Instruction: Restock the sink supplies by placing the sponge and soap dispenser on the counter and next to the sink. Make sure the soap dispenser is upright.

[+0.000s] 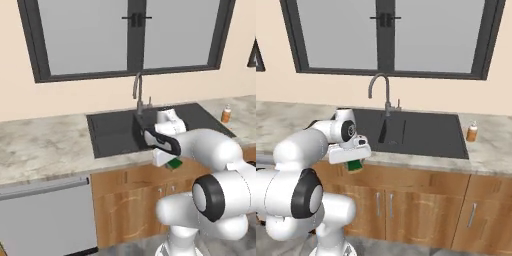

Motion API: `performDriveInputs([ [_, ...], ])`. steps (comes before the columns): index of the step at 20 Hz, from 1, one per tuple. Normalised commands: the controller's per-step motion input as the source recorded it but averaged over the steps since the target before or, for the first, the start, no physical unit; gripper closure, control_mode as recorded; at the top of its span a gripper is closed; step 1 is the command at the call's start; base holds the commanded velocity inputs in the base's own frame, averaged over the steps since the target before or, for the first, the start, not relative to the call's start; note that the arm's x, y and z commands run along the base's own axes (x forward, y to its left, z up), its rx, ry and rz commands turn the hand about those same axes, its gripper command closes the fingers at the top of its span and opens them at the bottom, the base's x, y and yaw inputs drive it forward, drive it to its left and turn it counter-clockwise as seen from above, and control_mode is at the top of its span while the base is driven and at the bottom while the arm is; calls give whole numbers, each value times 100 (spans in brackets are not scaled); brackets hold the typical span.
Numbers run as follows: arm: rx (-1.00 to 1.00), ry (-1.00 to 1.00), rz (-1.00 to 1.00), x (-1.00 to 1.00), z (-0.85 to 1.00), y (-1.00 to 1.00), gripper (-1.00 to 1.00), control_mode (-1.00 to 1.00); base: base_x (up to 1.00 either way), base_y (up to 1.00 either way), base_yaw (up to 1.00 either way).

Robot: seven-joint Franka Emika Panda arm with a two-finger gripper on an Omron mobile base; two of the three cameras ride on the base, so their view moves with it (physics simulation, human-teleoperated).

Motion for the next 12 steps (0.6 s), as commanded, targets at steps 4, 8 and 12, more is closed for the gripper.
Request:
performDriveInputs([
  [4,0,0,0,0,0,0,100,100,69,76,32],
  [8,0,4,18,75,-3,6,100,-100,25,13,7],
  [12,0,8,24,94,-21,34,100,-100,0,0,0],
])
